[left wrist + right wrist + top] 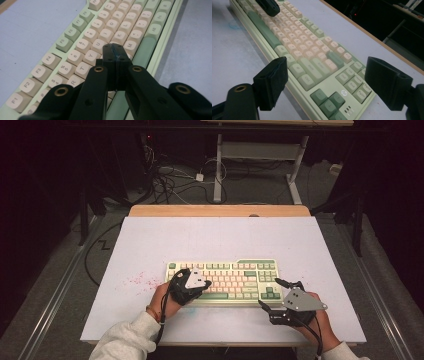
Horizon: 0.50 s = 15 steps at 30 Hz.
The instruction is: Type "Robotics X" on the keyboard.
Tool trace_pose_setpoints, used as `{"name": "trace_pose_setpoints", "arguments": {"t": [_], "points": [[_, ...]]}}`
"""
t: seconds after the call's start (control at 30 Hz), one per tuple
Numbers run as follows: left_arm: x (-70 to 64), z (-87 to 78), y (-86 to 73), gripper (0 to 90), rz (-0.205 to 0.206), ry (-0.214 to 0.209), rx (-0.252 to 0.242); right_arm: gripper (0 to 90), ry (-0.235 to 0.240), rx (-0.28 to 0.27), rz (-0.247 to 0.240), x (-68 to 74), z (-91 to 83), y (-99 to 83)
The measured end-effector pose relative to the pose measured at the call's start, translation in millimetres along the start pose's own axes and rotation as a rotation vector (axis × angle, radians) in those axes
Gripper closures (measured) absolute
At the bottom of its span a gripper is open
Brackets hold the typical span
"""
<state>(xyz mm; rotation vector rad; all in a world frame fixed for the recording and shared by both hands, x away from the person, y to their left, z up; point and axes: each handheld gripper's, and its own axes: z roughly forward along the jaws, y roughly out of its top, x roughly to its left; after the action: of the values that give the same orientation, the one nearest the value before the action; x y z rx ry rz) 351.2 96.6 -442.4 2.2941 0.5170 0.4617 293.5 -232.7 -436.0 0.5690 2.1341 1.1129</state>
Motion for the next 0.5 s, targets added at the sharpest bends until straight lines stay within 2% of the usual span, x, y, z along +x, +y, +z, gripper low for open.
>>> {"name": "trace_pose_setpoints", "arguments": {"t": [0.27,0.5], "points": [[5.1,-12.2,-1.0,87.7,-0.016,0.025,-0.042,19.4,-0.003,-0.001,0.003,-2.1,-0.4,0.0],[7.8,-19.4,-3.6,87.7,-0.023,0.041,-0.057,19.4,-0.005,-0.001,0.003,-2.8,-0.5,-0.5]]}}
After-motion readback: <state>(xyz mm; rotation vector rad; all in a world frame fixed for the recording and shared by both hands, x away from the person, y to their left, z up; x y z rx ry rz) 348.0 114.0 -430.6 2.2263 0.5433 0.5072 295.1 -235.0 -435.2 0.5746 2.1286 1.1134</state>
